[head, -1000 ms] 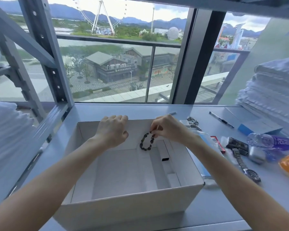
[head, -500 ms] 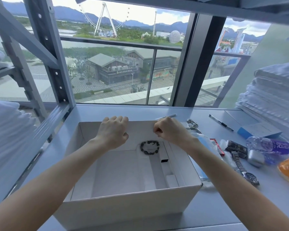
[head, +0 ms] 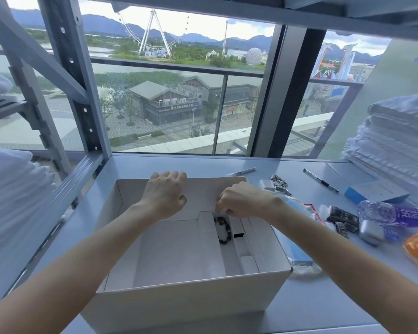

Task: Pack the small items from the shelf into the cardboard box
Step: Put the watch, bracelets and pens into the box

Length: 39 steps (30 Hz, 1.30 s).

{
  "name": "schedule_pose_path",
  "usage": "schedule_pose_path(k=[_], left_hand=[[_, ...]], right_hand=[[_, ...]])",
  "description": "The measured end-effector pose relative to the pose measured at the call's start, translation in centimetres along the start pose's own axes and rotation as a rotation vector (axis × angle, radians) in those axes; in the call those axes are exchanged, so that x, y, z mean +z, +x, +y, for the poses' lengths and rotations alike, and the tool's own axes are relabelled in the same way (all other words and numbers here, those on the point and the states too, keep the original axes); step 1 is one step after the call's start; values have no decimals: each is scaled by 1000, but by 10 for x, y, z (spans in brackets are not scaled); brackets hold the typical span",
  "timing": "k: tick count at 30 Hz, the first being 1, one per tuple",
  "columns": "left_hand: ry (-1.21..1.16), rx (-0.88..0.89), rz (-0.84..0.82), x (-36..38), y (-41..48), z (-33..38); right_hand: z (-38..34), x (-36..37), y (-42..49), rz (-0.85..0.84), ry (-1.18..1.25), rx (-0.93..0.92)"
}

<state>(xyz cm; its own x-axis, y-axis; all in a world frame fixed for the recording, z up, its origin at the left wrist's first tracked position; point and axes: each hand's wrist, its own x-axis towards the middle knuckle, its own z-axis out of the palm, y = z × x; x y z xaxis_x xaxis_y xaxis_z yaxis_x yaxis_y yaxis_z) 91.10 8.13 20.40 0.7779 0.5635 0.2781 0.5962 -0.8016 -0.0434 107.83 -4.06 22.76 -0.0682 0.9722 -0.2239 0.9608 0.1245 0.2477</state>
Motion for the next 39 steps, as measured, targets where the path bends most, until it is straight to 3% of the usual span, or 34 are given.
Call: schedule_pose_path(k=[4,8,11,14,18,23,28,39], left_hand=[[-14,5,-3,-1,0,-1],[-25,6,-9,-2,0,-2],[-41,24,4,-2,1,-2],[-110,69,38,-3,5,8],[-173,138,44,-5,25,42],[-229,183,11,-10,55,105],[-233,127,-168,-5,75,144],[-163,175,-156,1,74,136]], right_hand=[[2,1,0,98,147,-9],[7,1,-16,502,525,48],[19,5,-43,695,502,60],[48,17,-75,756,482,167],[96,47,-103,612,526,426],[137,81,-113,428,545,543],[167,104,-93,319,577,583],[227,145,-39,39,470,495]])
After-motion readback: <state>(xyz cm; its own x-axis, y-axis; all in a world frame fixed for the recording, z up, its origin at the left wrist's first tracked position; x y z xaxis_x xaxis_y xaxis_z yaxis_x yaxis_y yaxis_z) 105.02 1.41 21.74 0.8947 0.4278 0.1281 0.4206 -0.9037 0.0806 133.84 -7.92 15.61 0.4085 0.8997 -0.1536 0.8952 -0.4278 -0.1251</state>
